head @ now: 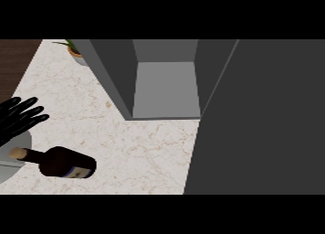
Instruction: Pick up the wine, place it into the cabinet and close the cabinet
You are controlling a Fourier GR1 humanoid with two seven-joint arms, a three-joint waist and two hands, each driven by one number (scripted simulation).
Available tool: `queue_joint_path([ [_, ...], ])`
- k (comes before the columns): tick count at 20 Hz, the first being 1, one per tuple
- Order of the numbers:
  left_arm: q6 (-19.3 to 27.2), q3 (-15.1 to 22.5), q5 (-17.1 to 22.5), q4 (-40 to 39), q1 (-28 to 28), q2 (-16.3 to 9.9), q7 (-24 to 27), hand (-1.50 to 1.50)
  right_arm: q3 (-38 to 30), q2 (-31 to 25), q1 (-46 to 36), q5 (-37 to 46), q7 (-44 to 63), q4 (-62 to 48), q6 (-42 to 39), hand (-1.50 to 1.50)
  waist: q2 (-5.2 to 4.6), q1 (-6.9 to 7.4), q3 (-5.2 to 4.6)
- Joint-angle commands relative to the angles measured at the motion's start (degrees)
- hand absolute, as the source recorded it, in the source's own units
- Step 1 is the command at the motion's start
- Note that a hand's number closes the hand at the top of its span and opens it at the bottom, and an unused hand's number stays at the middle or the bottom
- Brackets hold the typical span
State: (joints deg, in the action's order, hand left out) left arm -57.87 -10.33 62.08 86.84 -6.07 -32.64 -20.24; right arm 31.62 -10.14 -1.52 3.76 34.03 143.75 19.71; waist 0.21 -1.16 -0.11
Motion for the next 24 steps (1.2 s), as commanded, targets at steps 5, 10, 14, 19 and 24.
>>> queue_joint_path([
  [5,-9.35,-4.77,-14.30,-9.84,-2.92,6.89,4.23,-1.50,4.36,-2.05,1.67,8.17,3.41,9.55,2.53,-1.50,-0.01,-0.20,-0.04],
  [10,-12.87,-7.64,-19.22,-15.55,-4.90,5.96,6.71,-1.50,2.29,-4.05,-0.04,7.68,5.12,10.48,3.58,-1.50,-0.04,-0.21,-0.06],
  [14,-15.75,-8.94,-26.25,-17.49,-5.11,9.61,9.90,-1.50,0.38,-5.88,1.17,4.02,3.86,11.32,3.07,-1.50,-0.10,-0.07,0.00],
  [19,-15.95,-11.47,-35.73,-19.34,-6.50,13.34,14.10,-1.50,2.87,-5.66,-0.81,5.95,4.99,10.03,4.17,-1.50,-0.09,-0.16,-0.05],
  [24,-16.15,-12.85,-43.19,-20.90,-6.36,15.97,18.57,-1.50,0.66,-6.61,-2.78,4.58,6.97,11.51,5.72,-1.50,-0.10,-0.65,-0.17],
])
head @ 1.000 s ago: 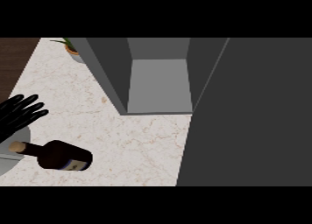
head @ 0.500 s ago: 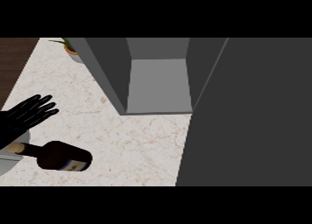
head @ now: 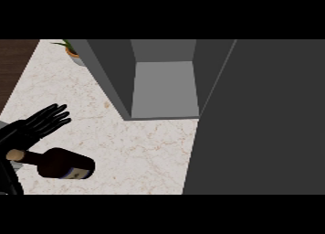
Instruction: Pick up the wine, place it into the cabinet and close the cabinet
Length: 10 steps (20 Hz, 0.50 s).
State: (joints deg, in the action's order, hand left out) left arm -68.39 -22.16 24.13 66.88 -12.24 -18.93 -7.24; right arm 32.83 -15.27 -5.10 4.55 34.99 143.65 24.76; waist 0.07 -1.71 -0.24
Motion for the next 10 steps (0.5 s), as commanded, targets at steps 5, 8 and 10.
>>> queue_joint_path([
  [5,-6.77,-2.44,-12.04,-6.42,-2.30,1.61,11.51,-1.50,2.82,-1.61,1.99,3.85,1.55,7.47,1.23,-1.50,-0.24,-0.81,-0.12],
  [8,-4.61,0.79,-16.81,-3.71,-0.11,5.79,13.83,-1.50,2.76,-1.90,0.84,4.35,-0.92,6.40,1.48,-1.50,-0.12,-0.51,-0.11],
  [10,-7.17,0.51,-15.89,-9.32,-1.92,2.27,14.76,-1.50,2.77,-2.28,0.72,3.58,1.24,7.50,1.83,-1.50,-0.18,-0.64,-0.09],
])
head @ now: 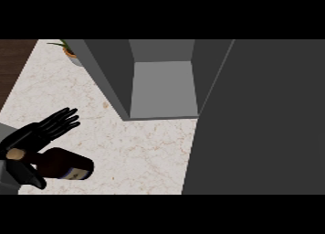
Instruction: Pick up the wine, place it into the cabinet and close the cabinet
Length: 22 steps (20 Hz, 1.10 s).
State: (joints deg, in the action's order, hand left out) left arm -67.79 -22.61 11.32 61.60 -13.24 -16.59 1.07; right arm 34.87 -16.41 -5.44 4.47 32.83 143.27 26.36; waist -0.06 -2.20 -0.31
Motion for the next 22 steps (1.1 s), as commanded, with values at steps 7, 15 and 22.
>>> queue_joint_path([
  [7,-7.75,5.41,-6.94,-6.68,0.62,0.12,10.92,-1.50,2.29,-1.03,0.80,4.58,1.85,5.89,2.18,-1.50,0.06,-0.07,-0.10],
  [15,-5.75,9.61,-9.20,-5.54,2.48,1.77,15.89,-1.50,1.59,-3.33,1.01,3.65,1.22,5.88,2.63,-1.50,0.20,0.81,0.04],
  [22,-2.83,10.19,-7.81,-9.70,1.15,2.27,18.60,1.50,1.61,-5.91,2.18,3.25,1.68,9.09,3.54,-1.50,0.24,-0.04,0.04],
])
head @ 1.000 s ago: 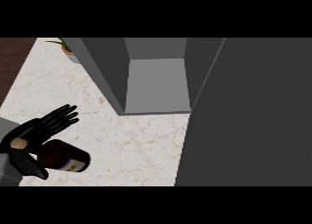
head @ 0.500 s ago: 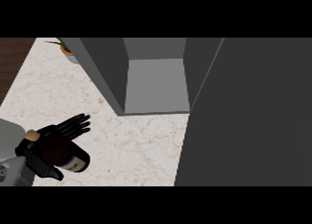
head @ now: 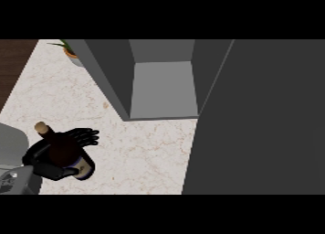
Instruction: Pick up the wine, place it into the cabinet and close the cabinet
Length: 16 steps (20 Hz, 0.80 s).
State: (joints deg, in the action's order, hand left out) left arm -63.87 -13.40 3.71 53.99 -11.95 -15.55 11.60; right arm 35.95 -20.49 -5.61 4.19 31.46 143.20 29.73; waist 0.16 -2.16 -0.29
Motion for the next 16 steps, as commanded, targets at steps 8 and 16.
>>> queue_joint_path([
  [8,-4.80,3.44,-1.31,0.25,-0.29,-0.49,14.08,1.50,0.88,-4.00,3.17,2.23,2.03,8.98,0.05,-1.50,0.14,0.28,0.04],
  [16,27.95,-4.56,-1.12,4.82,6.20,6.92,15.74,1.50,1.26,-2.42,2.35,1.26,-0.67,5.58,2.92,-1.50,0.78,2.26,0.12],
])
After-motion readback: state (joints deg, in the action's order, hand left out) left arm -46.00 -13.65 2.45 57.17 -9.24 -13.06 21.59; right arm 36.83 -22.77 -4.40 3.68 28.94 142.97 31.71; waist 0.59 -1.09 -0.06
